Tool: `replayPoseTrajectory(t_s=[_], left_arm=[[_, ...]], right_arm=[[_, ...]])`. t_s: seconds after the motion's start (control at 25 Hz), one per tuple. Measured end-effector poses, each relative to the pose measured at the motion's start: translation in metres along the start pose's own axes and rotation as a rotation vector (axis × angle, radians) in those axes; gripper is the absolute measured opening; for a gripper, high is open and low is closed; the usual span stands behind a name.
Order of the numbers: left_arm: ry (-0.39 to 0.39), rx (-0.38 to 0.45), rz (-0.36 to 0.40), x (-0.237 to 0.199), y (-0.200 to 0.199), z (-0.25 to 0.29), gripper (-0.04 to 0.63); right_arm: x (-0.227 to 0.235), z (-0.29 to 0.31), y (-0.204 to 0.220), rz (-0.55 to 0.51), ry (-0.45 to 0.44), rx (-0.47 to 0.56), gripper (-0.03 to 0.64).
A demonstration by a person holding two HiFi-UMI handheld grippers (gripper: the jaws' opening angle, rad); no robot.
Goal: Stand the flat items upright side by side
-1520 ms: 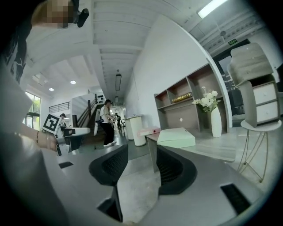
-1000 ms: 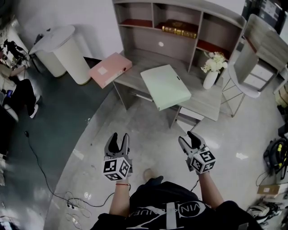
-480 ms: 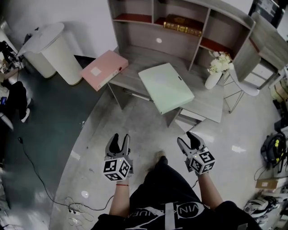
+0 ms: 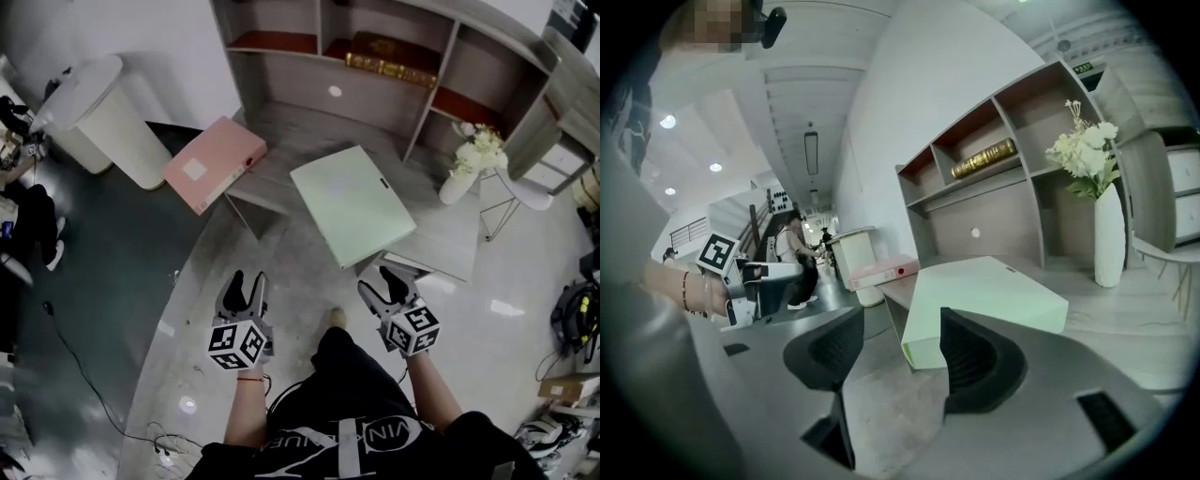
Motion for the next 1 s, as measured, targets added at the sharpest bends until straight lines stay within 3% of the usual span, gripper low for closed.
replayPoseTrajectory(t_s=[0.52, 1.0], left_arm=[[0.108, -0.135, -0.052, 0.026, 0.016, 0.109, 0.230], [0.159, -0.245, -0.193, 0.051, 0.044, 0.173, 0.272]], right_arm=[[0.063, 0.045, -0.001, 0.053, 0.023, -0.091, 0.281], [0.110, 0.074, -0.017, 0.016, 0.000, -0.146, 0.302]])
Point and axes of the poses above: the fingertips, and each gripper's own axes: z forward along the fingers, x to its right, y out of its underside, the point moved 6 cm from there along -z, backward along the fingers, and after that the axes turned 8 degrees about -y, right-handed, at the moved point
